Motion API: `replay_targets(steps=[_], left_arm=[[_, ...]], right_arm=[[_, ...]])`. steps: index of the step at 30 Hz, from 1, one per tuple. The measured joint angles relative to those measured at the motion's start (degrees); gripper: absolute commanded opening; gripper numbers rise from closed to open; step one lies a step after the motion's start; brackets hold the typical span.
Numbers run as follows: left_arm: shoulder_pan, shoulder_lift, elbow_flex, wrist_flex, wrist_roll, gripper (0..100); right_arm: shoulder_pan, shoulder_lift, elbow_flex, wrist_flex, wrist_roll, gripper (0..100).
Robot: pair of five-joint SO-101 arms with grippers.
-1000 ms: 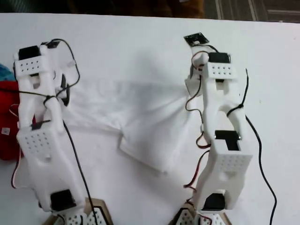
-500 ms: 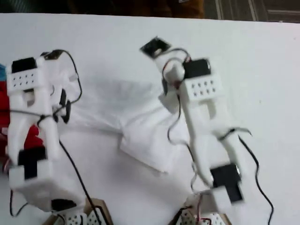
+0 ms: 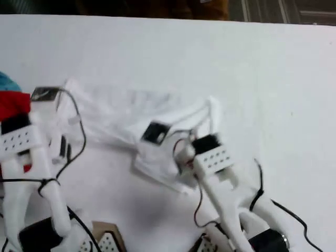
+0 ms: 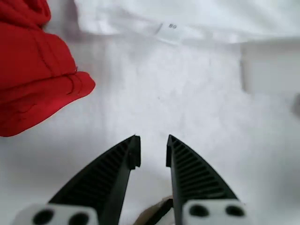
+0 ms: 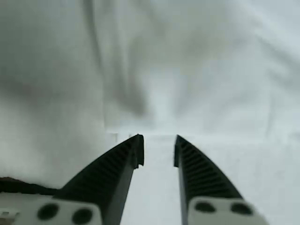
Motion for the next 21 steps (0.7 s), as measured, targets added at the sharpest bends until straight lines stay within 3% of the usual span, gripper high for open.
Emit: replay_targets(steps=[6, 11, 21], left_arm=[[-8.5, 0.0, 12.0, -14.1, -4.6, 12], [-10.1, 0.0, 20.2, -24.0, -4.7, 12], [-10.2, -0.5, 21.5, -26.8, -4.8, 12]], right_arm=[[-8.9, -0.1, 3.3, -2.2, -0.1, 19.3], [-10.9, 1.7, 4.2, -6.9, -1.2, 19.3], [-11.6, 14.2, 3.6, -13.4, -1.2, 19.3]])
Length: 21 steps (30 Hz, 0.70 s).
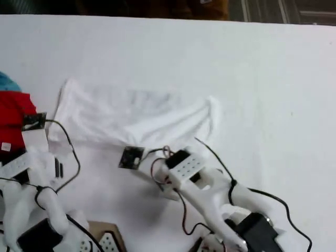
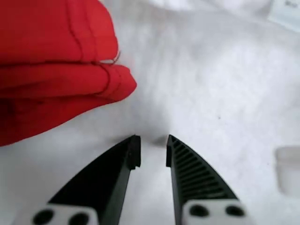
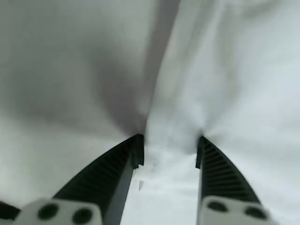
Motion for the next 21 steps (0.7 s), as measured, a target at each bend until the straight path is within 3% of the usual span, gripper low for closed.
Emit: replay_targets(steps=[9, 14, 21], left_arm=[[0.0, 0.0, 0.0, 0.0, 0.0, 12], [0.0, 0.0, 0.0, 0.0, 0.0, 12], [0.0, 0.0, 0.0, 0.0, 0.0, 12]], right_arm=[[1.0, 8.3, -6.2, 0.2, 0.0, 18.2], [2.6, 13.8, -12.7, 3.5, 0.1, 1.2], [8.3, 22.3, -24.9, 8.5, 1.1, 1.9]])
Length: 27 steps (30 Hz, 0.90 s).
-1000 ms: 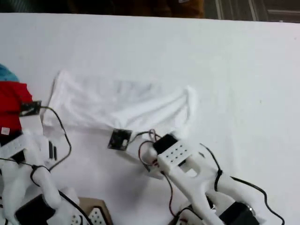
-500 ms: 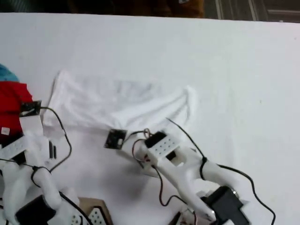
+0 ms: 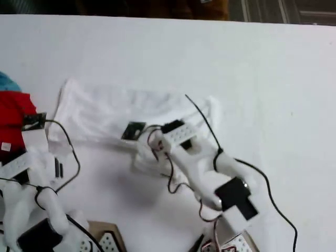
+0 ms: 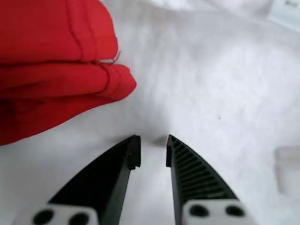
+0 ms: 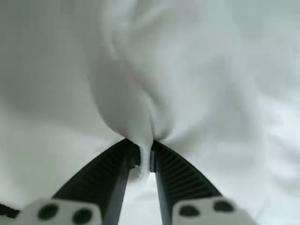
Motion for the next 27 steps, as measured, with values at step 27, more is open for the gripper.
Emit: replay_targets(steps=[27], left_arm=[[0.0, 0.0, 0.0, 0.0, 0.0, 12]], right_arm=[[7.9, -0.9, -23.1, 7.4, 0.0, 1.9]])
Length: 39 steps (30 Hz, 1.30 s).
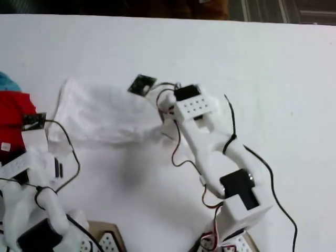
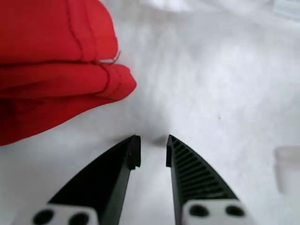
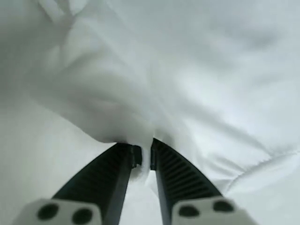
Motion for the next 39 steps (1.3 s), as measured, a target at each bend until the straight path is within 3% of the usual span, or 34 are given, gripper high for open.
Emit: replay_targets(steps=[5, 18, 28, 39], left_arm=[[0.0, 0.0, 0.0, 0.0, 0.0, 12], [0.0, 0.0, 0.0, 0.0, 0.0, 12], [0.0, 0.0, 0.0, 0.0, 0.0, 12], [0.0, 0.0, 0.0, 0.0, 0.0, 12]], right_arm=[[0.0, 0.0, -1.7, -0.4, 0.0, 1.9], [0.5, 1.8, -1.8, -12.6, -0.1, 2.4], [0.5, 7.5, -1.8, -14.9, -0.2, 30.4], [0.5, 7.5, -3.0, -20.2, -0.2, 31.2]])
